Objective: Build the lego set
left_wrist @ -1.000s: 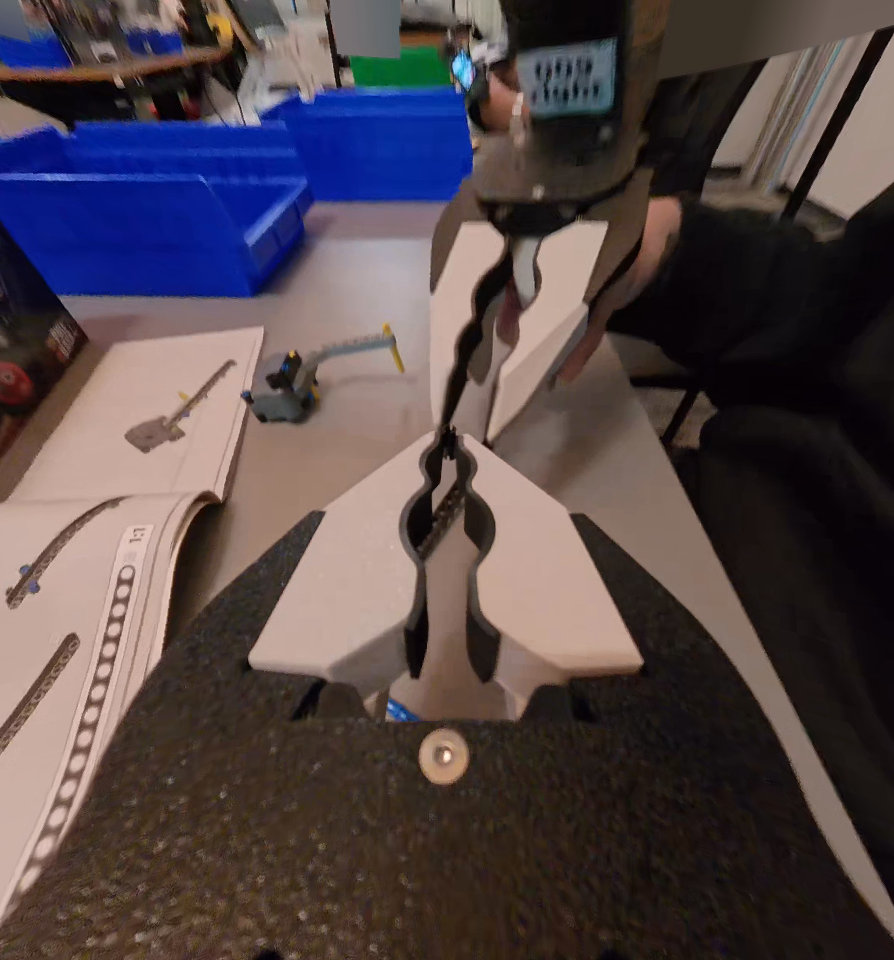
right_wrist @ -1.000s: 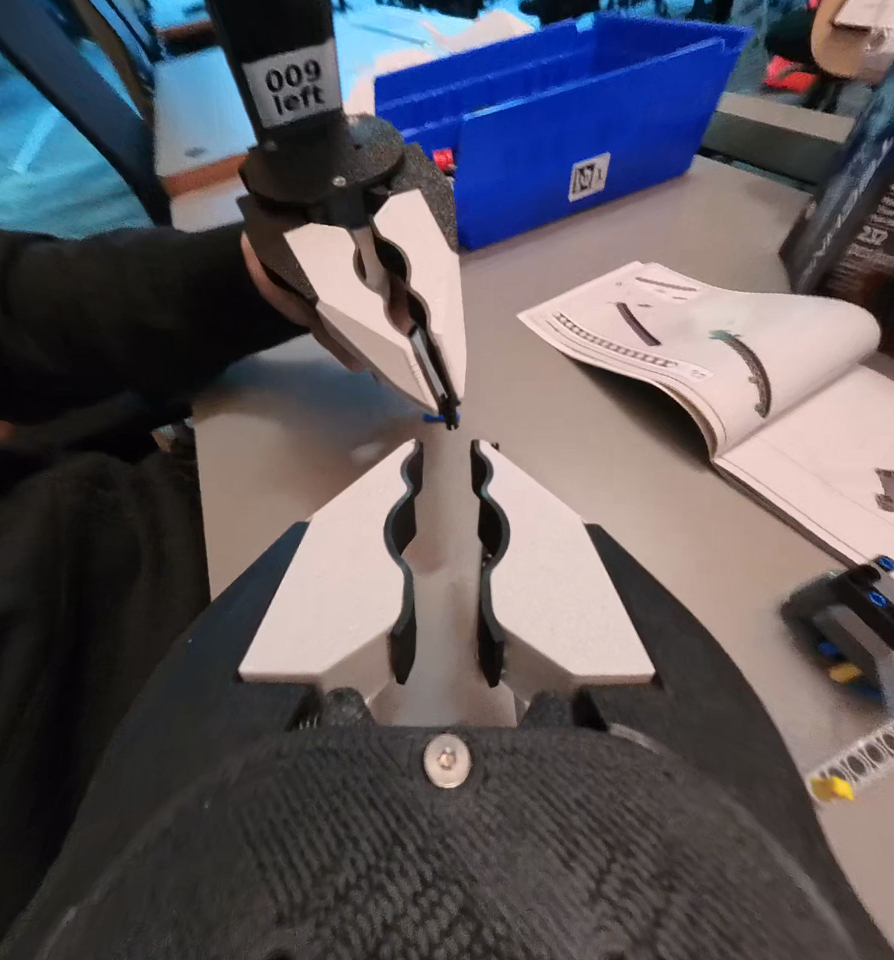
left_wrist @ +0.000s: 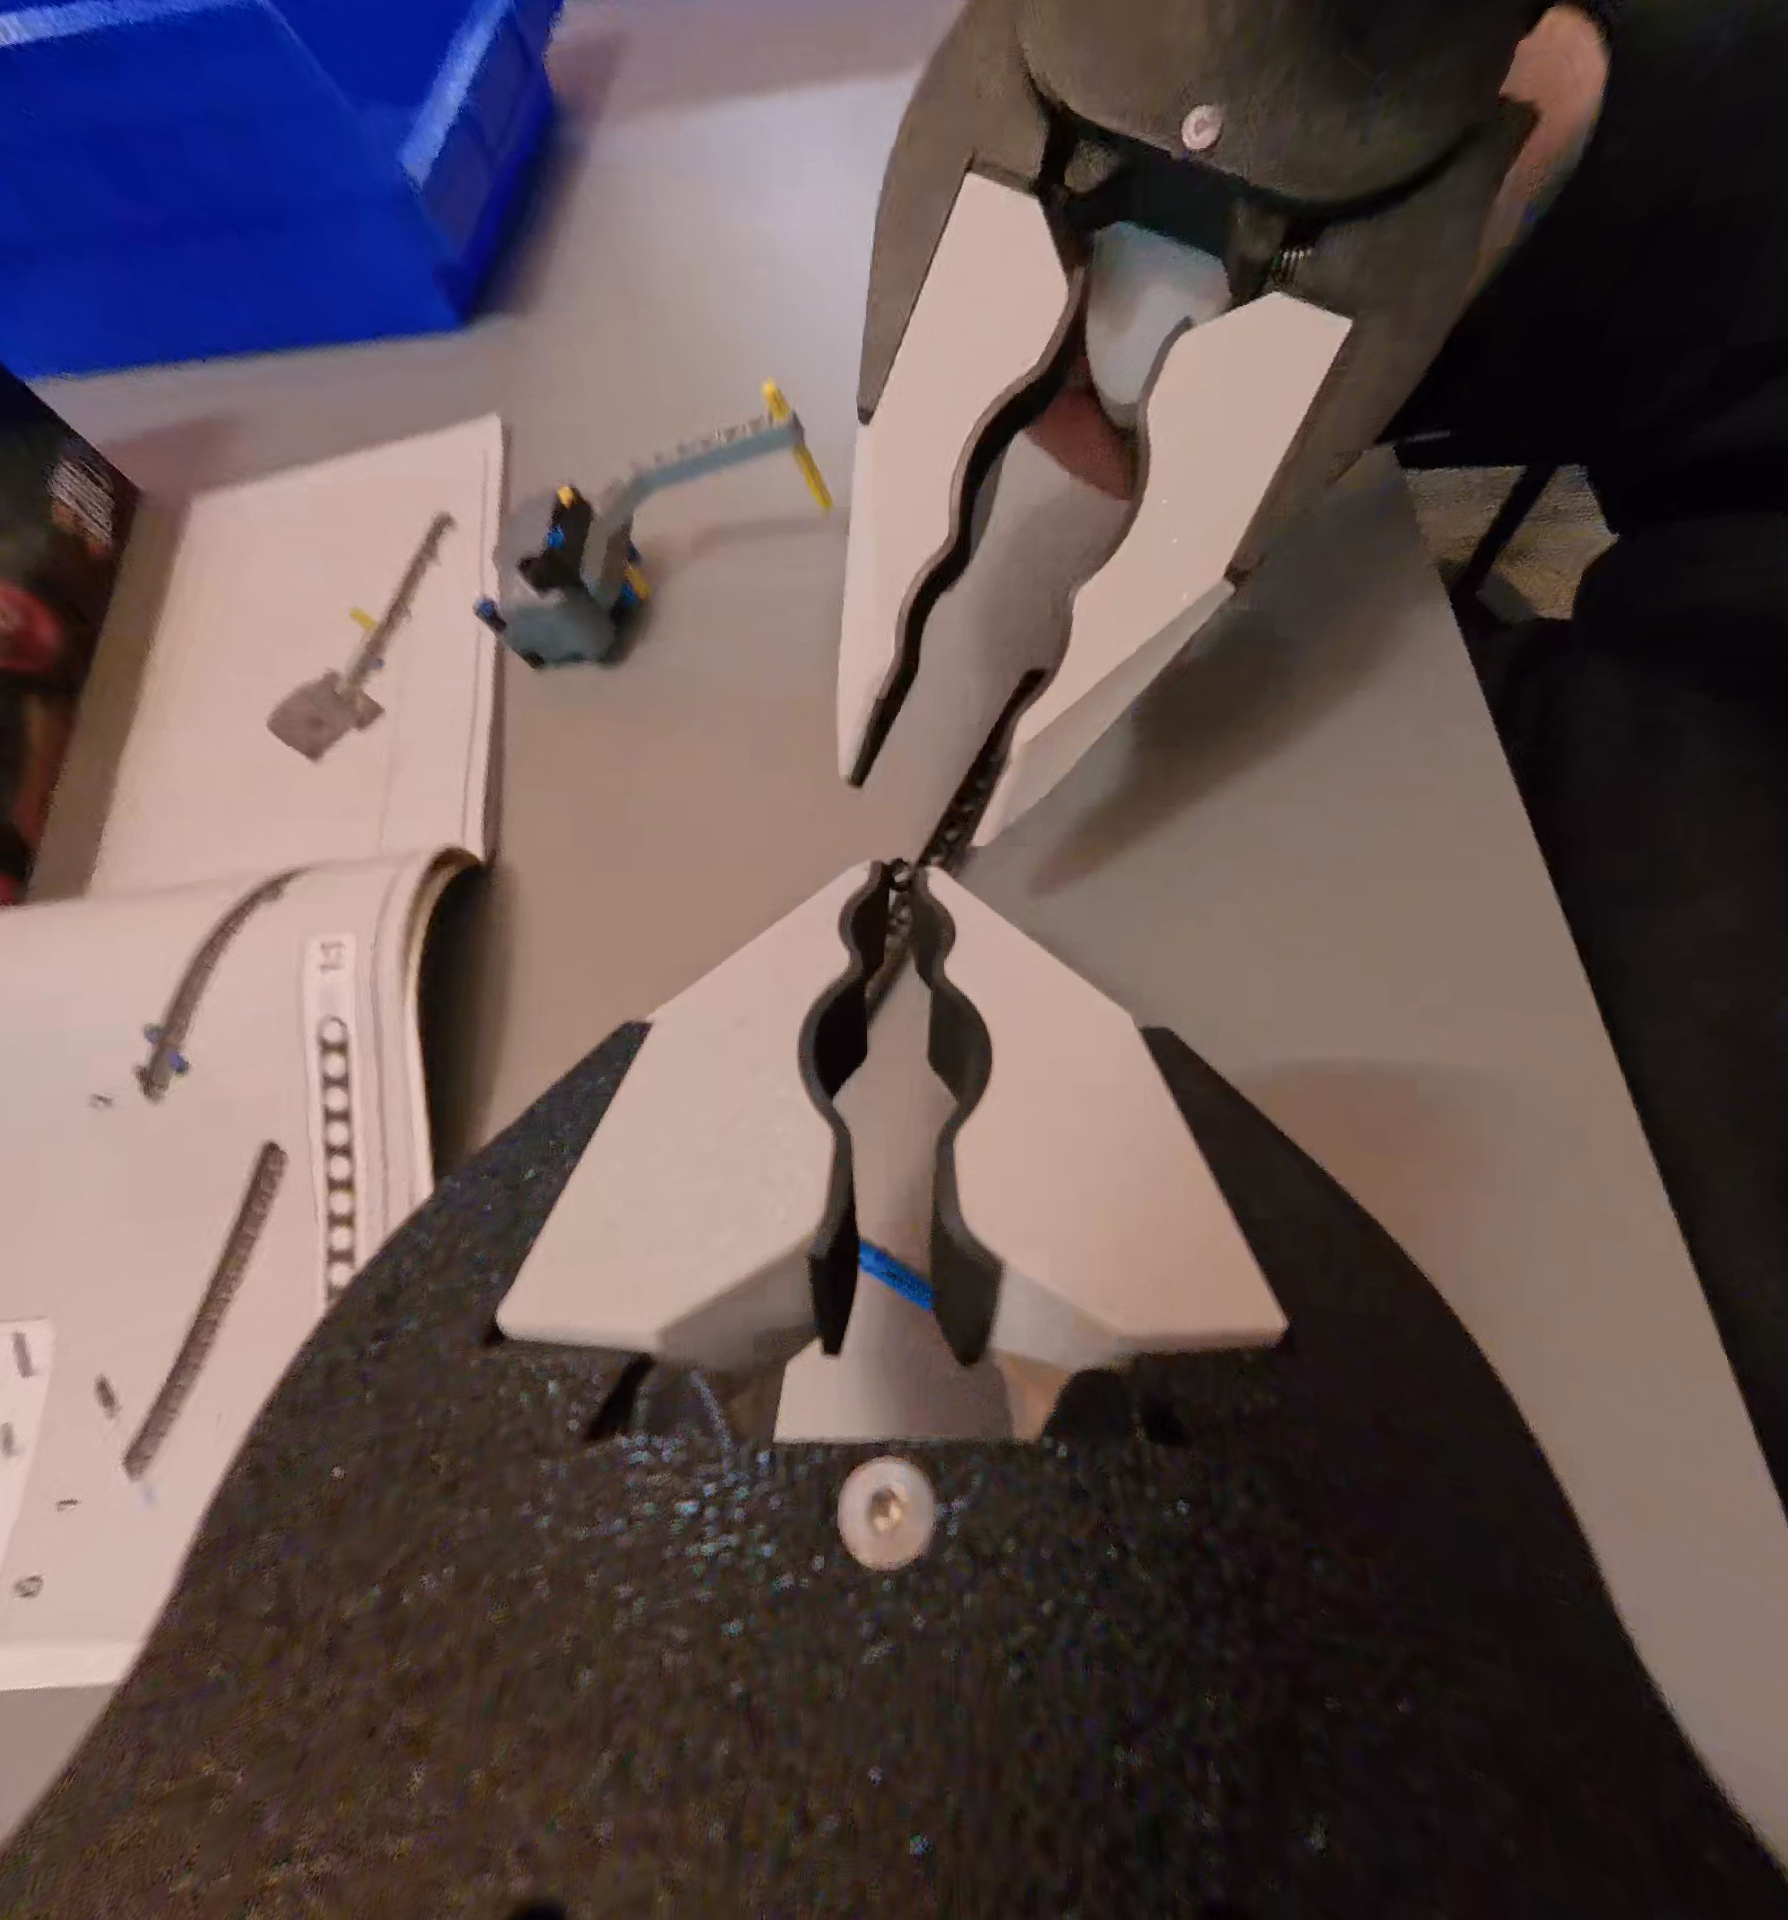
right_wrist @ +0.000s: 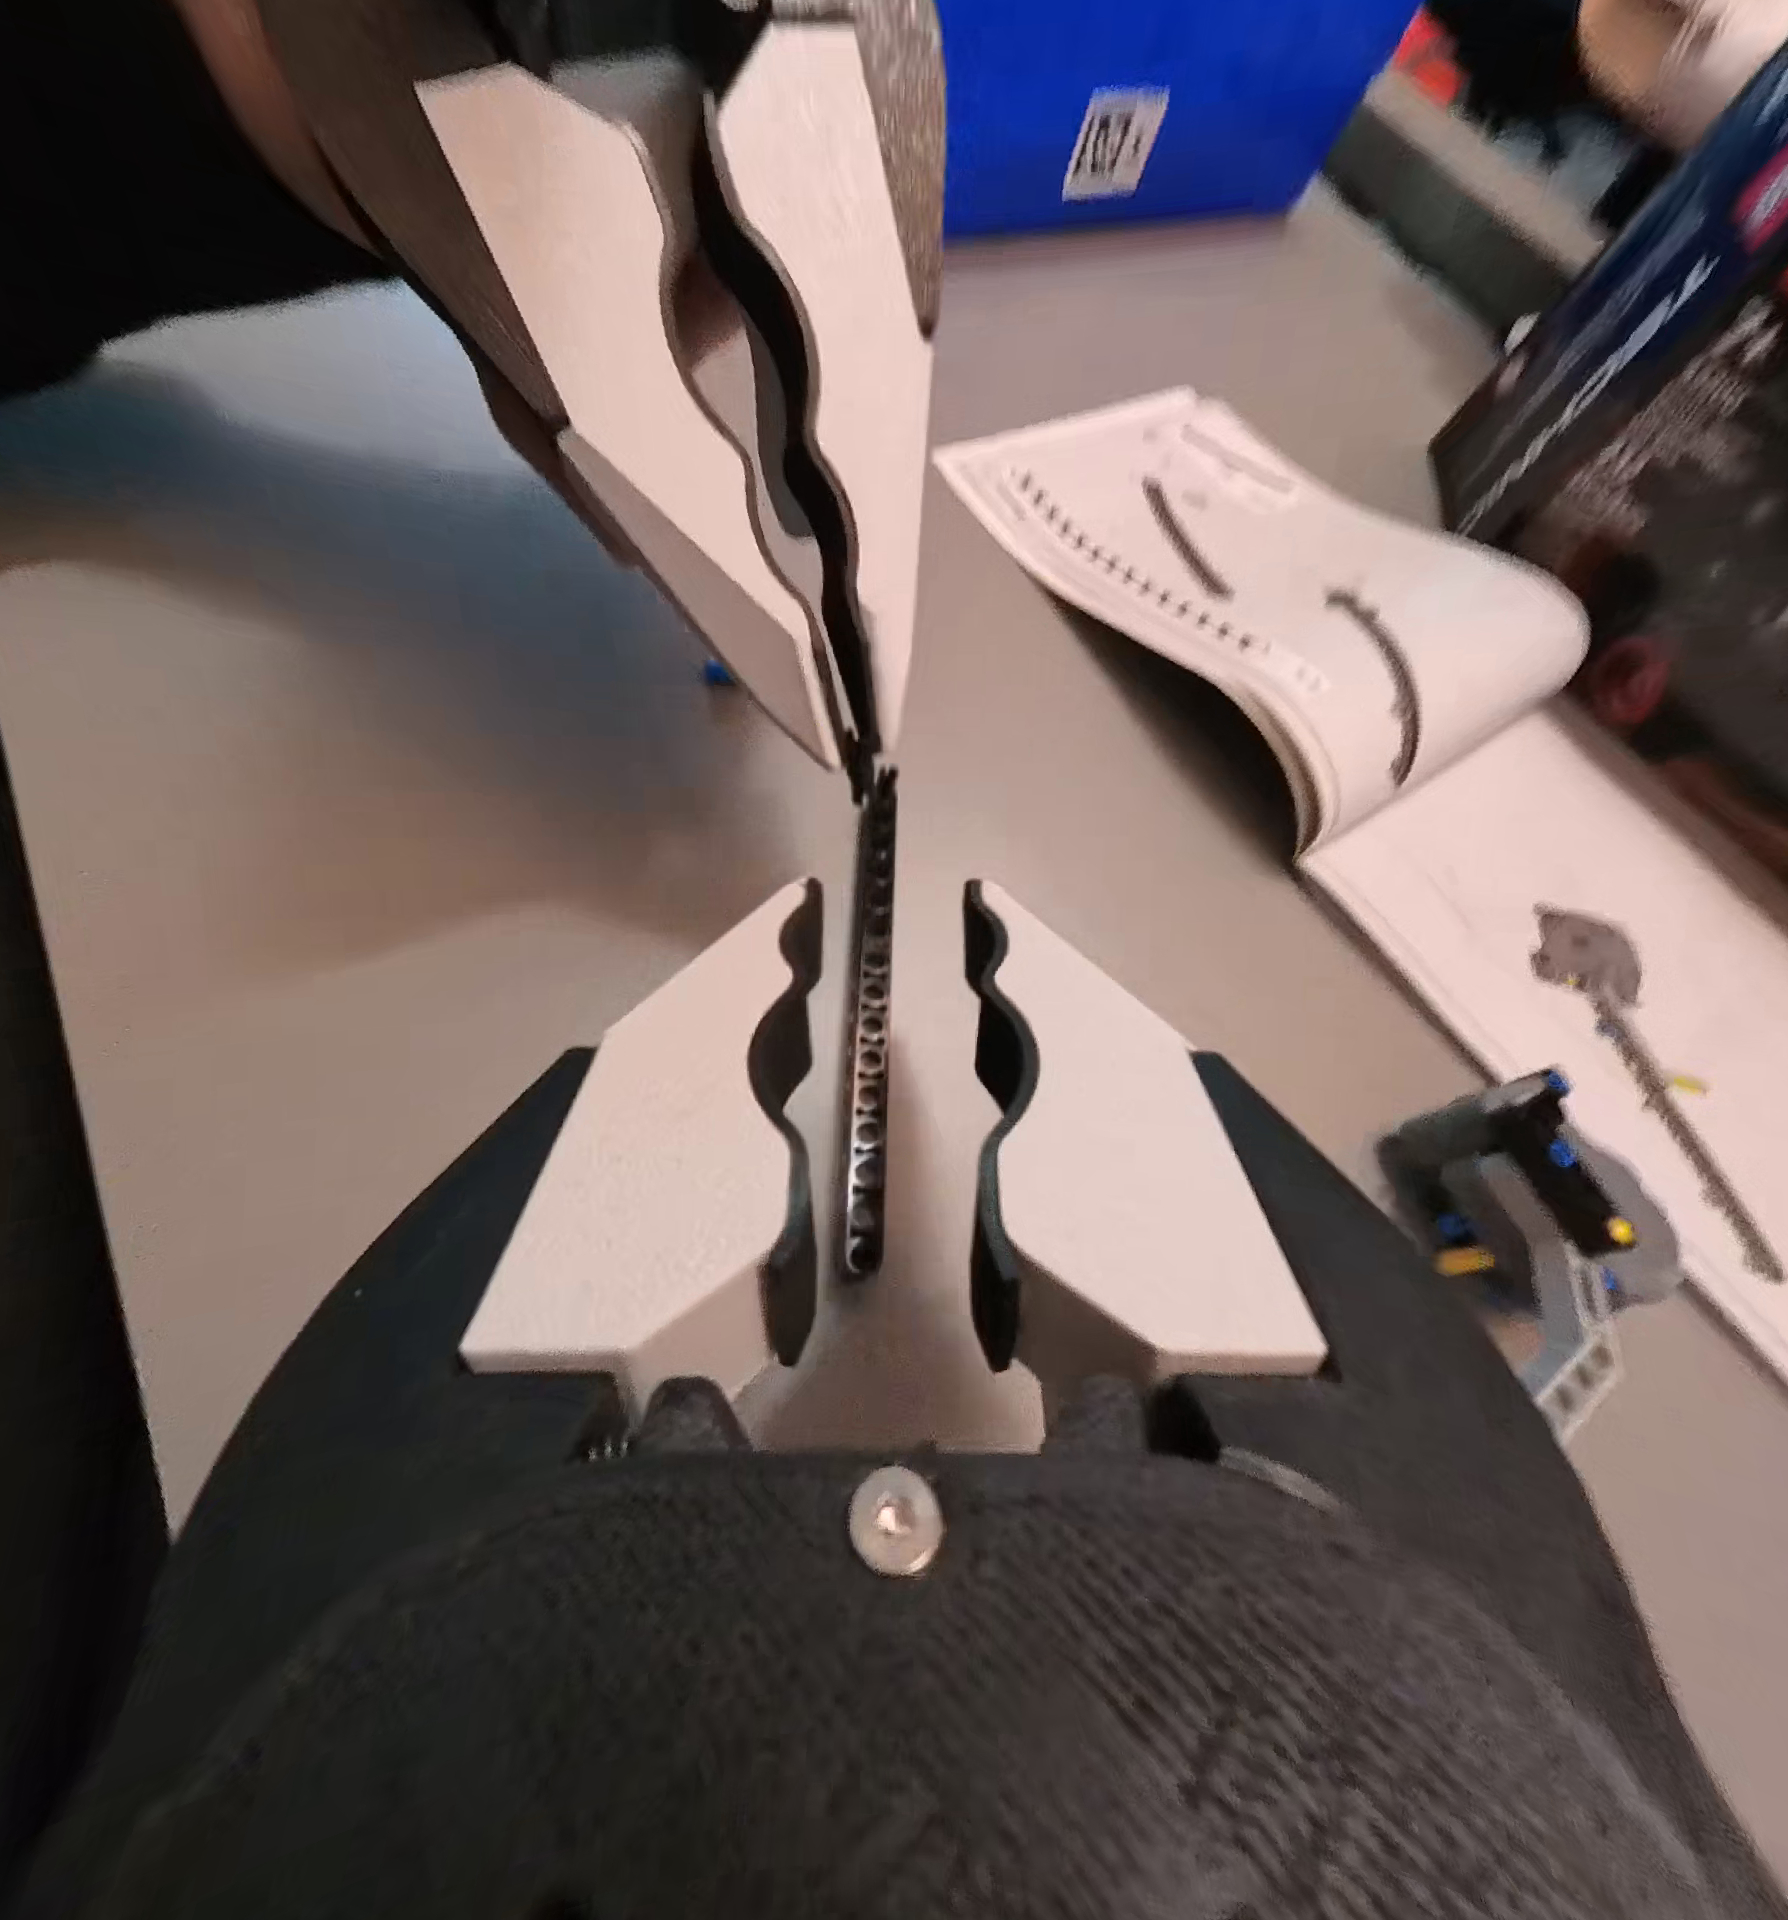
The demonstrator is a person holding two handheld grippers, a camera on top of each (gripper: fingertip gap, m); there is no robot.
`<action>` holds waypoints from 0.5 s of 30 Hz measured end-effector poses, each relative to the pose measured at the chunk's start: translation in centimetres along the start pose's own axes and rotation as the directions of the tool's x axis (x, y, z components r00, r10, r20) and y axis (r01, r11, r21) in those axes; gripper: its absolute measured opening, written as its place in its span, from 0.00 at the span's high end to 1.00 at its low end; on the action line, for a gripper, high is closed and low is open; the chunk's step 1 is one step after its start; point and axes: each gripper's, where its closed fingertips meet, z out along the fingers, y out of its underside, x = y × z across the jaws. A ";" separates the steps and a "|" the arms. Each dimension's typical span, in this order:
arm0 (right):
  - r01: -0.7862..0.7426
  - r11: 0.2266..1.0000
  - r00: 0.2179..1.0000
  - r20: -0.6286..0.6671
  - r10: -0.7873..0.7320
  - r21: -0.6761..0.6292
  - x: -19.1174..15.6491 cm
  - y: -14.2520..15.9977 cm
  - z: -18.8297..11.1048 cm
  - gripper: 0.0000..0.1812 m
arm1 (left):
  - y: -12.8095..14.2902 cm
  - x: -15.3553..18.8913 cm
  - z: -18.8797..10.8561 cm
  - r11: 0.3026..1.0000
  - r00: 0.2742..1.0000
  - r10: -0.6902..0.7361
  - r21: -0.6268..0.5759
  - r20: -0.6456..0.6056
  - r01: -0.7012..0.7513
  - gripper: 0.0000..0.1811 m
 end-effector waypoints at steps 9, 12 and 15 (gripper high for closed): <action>-0.036 0.985 0.999 0.011 0.038 -0.167 -0.3 3.5 1.7 0.90 | 2.7 -0.8 1.9 0.989 0.991 -0.131 -0.073 -0.030 0.128 1.00; -0.040 0.986 0.999 0.023 0.045 -0.161 -0.5 3.5 1.8 0.95 | 3.0 -0.8 2.0 0.987 0.989 -0.144 -0.071 -0.033 0.141 1.00; -0.040 0.987 0.998 0.032 0.046 -0.153 -0.5 3.5 1.9 0.98 | 3.1 -0.6 1.9 0.987 0.988 -0.147 -0.070 -0.047 0.144 1.00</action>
